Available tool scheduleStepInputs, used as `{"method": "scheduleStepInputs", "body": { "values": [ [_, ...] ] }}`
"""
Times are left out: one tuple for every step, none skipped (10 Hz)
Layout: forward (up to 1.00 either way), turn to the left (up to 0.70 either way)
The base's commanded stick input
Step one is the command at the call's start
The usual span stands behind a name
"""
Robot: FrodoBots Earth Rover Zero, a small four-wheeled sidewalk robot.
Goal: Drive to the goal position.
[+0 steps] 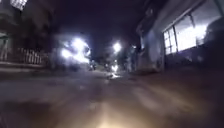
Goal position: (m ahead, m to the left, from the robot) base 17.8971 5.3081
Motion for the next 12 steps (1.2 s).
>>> {"method": "scheduleStepInputs", "body": {
  "values": [
    [0.70,-0.35],
    [0.70,-0.35],
    [0.70,-0.35],
    [0.70,-0.35],
    [0.70,-0.35],
    [0.70,-0.15],
    [0.70,0.00],
    [0.70,0.00],
    [0.70,0.00],
    [0.70,0.00],
    [0.70,0.00],
    [0.70,0.00]
  ]
}}
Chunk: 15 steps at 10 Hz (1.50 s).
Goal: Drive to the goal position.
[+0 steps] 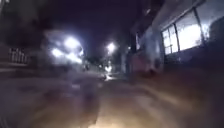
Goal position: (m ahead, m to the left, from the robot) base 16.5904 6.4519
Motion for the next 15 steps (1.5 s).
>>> {"method": "scheduleStepInputs", "body": {
  "values": [
    [0.70,0.00],
    [0.70,0.00],
    [0.70,0.00],
    [0.70,0.00],
    [0.70,0.00],
    [0.70,0.00],
    [0.70,0.00],
    [0.70,0.00],
    [0.70,0.00],
    [0.70,0.00],
    [0.70,0.00],
    [0.70,0.00],
    [0.70,0.00],
    [0.70,0.00],
    [0.70,0.00]
  ]
}}
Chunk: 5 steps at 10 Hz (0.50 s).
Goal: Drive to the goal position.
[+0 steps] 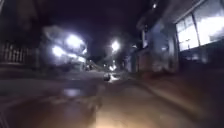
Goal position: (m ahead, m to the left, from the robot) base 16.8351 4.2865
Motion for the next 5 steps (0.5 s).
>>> {"method": "scheduleStepInputs", "body": {
  "values": [
    [0.70,0.00],
    [0.70,0.00],
    [0.70,-0.14],
    [0.70,-0.35],
    [0.70,-0.35]
  ]
}}
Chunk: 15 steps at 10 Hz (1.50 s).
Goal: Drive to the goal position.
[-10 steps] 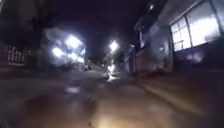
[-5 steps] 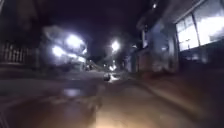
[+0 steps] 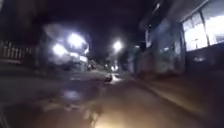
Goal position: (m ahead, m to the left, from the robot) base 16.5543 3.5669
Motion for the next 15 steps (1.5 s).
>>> {"method": "scheduleStepInputs", "body": {
  "values": [
    [0.70,-0.35],
    [0.70,-0.35],
    [0.70,-0.35],
    [0.70,-0.35],
    [0.70,-0.35],
    [0.70,-0.23],
    [0.70,0.00],
    [0.70,0.00],
    [0.70,0.00],
    [0.70,0.00],
    [0.70,0.00],
    [0.70,0.00],
    [0.70,0.00],
    [0.70,0.00],
    [0.70,0.00]
  ]
}}
